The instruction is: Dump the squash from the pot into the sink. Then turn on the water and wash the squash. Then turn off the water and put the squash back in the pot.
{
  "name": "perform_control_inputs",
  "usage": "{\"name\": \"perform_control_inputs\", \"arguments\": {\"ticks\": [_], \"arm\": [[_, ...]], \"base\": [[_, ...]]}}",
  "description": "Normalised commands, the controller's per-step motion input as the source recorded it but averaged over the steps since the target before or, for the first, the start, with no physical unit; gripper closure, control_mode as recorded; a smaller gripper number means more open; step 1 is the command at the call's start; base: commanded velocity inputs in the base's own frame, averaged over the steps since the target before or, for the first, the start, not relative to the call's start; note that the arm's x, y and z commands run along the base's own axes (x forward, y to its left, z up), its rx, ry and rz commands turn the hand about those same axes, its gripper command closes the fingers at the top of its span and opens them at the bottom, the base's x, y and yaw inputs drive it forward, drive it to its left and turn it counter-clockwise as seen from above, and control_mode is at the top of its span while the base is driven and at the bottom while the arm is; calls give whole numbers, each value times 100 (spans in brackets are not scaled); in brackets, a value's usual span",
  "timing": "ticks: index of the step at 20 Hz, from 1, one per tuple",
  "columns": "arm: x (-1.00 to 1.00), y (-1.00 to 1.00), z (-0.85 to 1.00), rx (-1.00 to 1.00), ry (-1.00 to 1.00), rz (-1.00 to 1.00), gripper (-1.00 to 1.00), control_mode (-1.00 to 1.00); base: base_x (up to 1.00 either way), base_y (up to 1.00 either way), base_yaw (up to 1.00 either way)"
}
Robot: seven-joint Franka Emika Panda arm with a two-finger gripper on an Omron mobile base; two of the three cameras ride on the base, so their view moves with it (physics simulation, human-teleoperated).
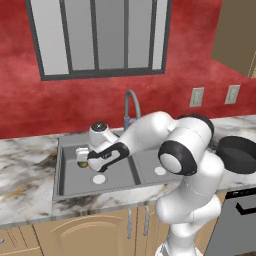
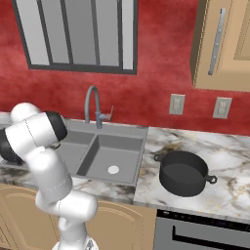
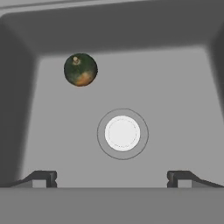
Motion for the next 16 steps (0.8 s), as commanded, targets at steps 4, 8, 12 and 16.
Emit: {"name": "perform_control_inputs", "arguments": {"ticks": [4, 8, 12, 16], "arm": [[20, 10, -24, 0, 0, 0, -100, -100], [23, 13, -21, 0, 0, 0, -100, -100], [29, 9, -17, 0, 0, 0, -100, -100], [30, 12, -16, 0, 0, 0, -100, -100]], "base": [[0, 0, 0], [0, 0, 0], [0, 0, 0], [0, 0, 0]]}}
